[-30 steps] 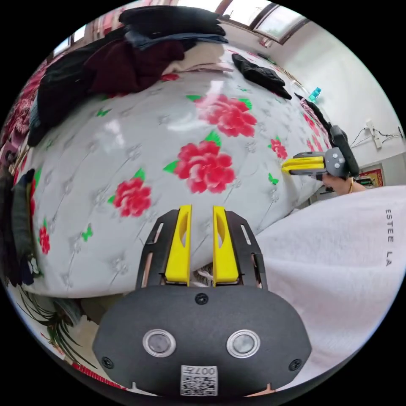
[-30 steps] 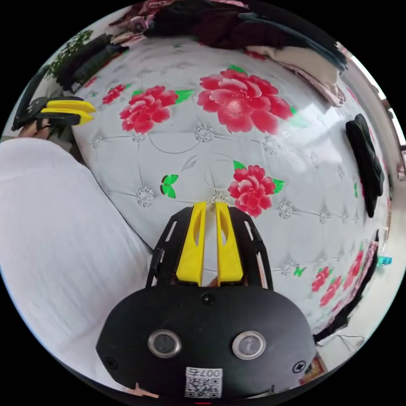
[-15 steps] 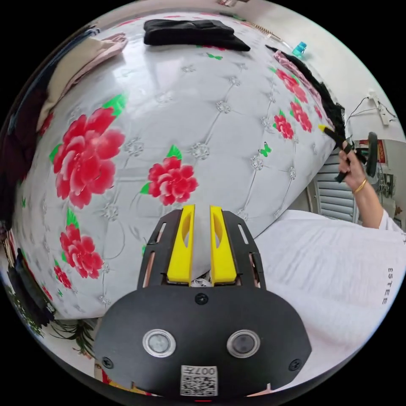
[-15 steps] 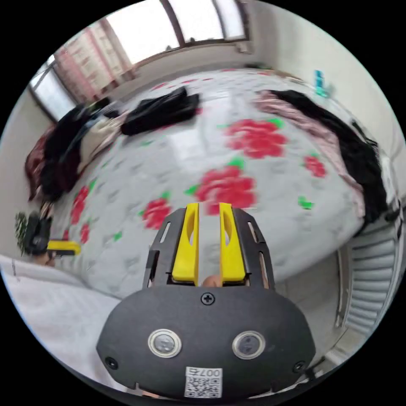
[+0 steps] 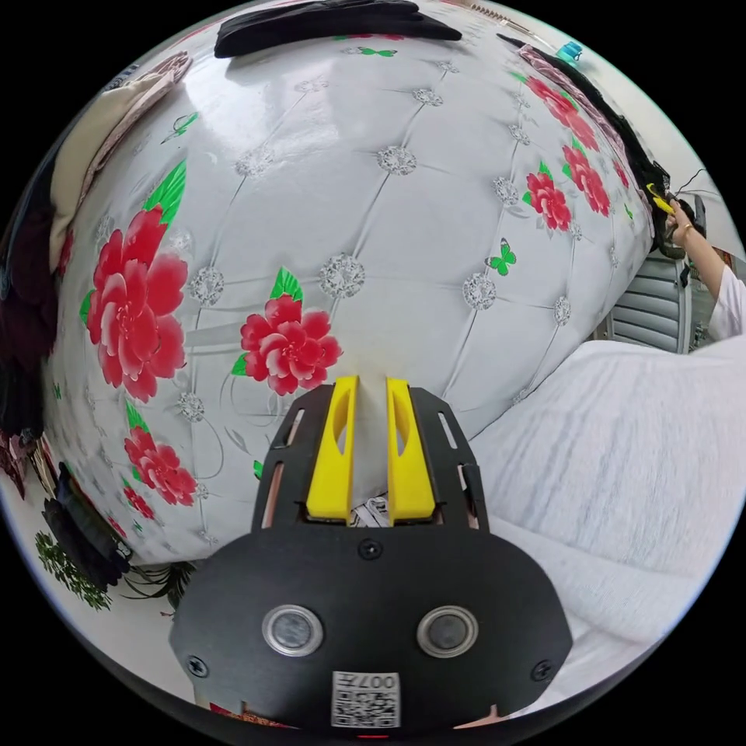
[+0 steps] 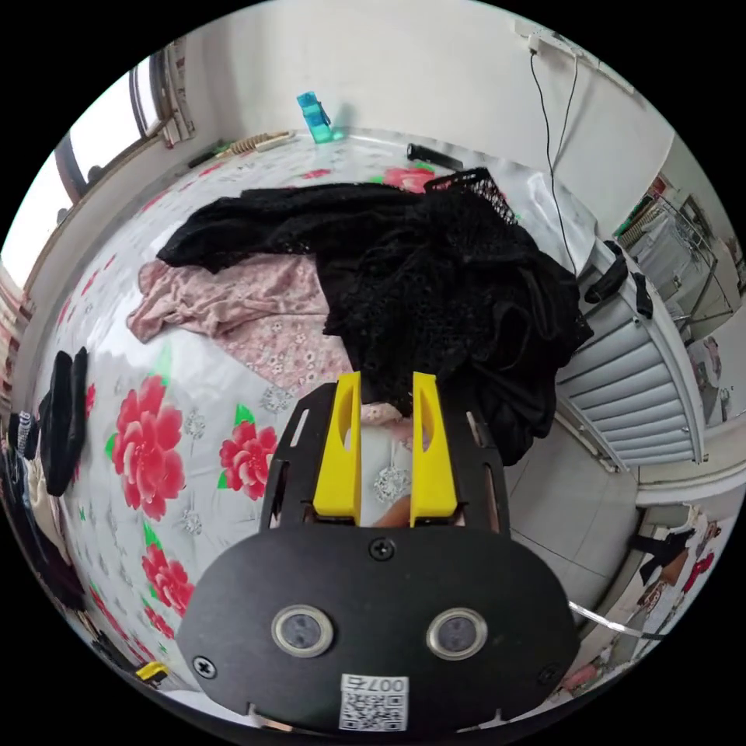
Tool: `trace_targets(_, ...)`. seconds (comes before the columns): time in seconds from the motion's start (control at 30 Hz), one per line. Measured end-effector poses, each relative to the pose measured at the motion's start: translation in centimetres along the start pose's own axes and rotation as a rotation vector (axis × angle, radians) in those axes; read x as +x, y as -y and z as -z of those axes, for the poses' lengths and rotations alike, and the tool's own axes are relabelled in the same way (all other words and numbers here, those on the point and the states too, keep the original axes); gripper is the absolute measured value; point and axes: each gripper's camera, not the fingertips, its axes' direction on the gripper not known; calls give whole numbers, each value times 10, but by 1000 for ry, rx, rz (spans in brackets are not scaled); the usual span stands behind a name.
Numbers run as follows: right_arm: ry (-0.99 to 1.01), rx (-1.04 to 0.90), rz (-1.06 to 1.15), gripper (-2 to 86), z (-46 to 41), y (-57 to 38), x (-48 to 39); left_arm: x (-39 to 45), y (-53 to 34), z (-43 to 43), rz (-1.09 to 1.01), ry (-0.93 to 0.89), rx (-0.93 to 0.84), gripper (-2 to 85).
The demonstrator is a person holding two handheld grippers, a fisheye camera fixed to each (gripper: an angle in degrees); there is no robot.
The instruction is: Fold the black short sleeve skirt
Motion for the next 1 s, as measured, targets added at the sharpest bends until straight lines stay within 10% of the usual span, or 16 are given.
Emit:
trace_targets(0.2,-44,-107,13,4,2,22,-8,-12,15,-23,-29,-3,-19,65)
trace_targets(0.4,230,235,107,-2,129,10,-57,-27,21,-35,-21,-11,-28,65)
trace_targets(1.0,1248,-104,1416,-1,354,-406,-488,-124,-125,16,161,-340,483,61)
